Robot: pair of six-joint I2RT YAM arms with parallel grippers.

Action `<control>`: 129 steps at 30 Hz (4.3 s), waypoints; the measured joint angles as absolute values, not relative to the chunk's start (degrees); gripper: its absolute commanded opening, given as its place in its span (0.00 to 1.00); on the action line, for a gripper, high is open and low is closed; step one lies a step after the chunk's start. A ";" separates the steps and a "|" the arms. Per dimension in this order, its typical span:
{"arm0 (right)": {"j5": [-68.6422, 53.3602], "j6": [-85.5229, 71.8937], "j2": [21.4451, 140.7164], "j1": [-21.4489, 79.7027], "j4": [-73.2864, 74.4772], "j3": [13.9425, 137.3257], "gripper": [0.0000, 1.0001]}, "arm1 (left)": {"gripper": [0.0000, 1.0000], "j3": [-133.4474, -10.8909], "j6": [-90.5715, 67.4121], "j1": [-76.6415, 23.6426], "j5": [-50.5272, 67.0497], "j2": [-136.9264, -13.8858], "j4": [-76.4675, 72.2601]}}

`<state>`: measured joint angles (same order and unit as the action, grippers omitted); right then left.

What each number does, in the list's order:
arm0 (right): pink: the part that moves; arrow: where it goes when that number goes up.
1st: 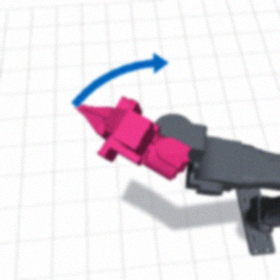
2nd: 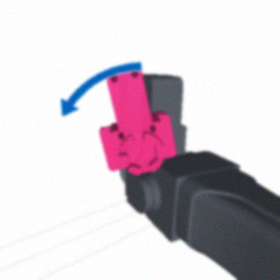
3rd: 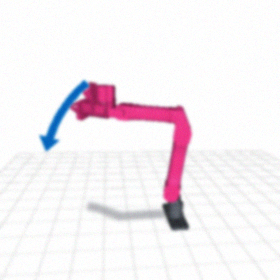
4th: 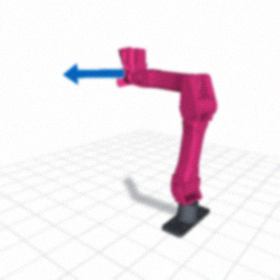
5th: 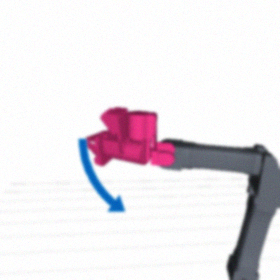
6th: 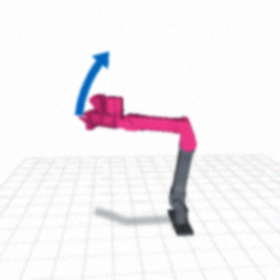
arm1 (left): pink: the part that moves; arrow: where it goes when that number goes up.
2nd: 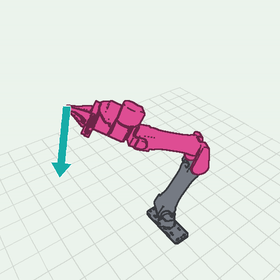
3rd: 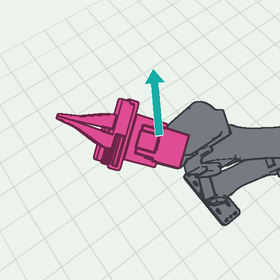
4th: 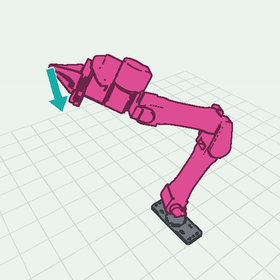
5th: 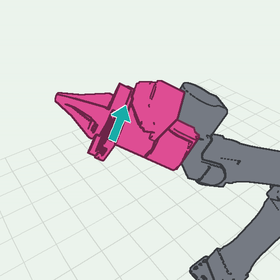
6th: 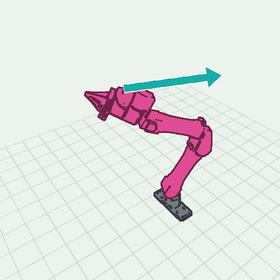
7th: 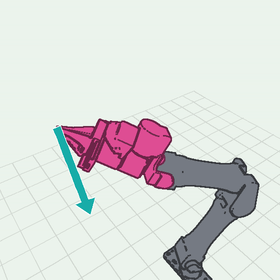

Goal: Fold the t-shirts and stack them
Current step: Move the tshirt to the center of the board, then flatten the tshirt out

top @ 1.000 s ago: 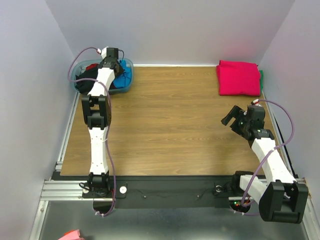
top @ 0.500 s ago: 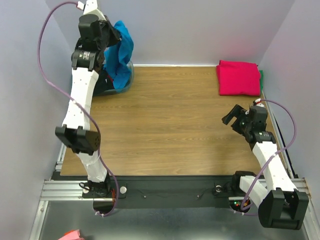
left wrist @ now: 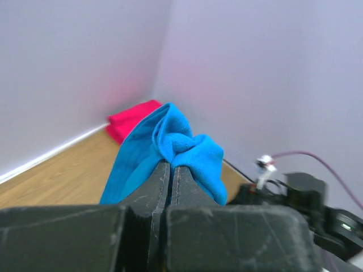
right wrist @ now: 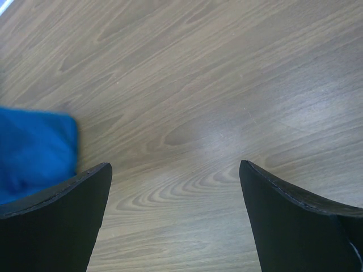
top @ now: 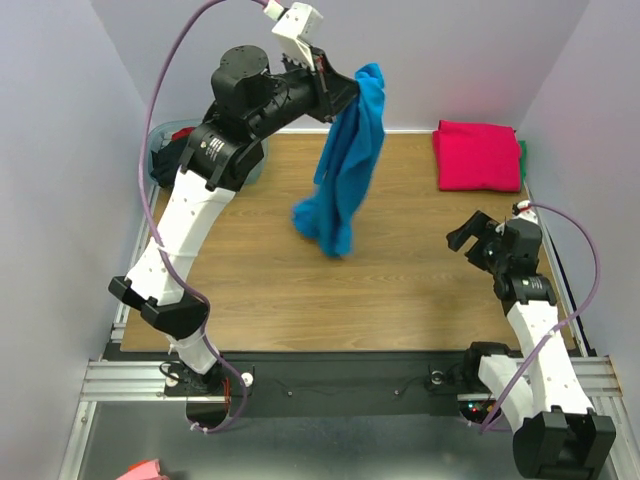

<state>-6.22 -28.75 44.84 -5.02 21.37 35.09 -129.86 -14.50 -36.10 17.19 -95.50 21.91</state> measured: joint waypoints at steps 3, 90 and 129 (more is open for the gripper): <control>-5.61 -28.86 43.20 -5.02 21.50 34.65 1.00 | 0.00 -129.91 -16.08 -38.02 21.91 -95.50 19.68; 4.58 -48.34 57.60 24.84 33.04 33.17 0.80 | 0.00 -59.79 -35.07 -22.02 5.39 -90.19 5.08; 22.31 -30.68 58.87 24.84 30.44 84.68 0.00 | 0.00 -79.22 -35.38 -22.02 1.65 -57.82 16.62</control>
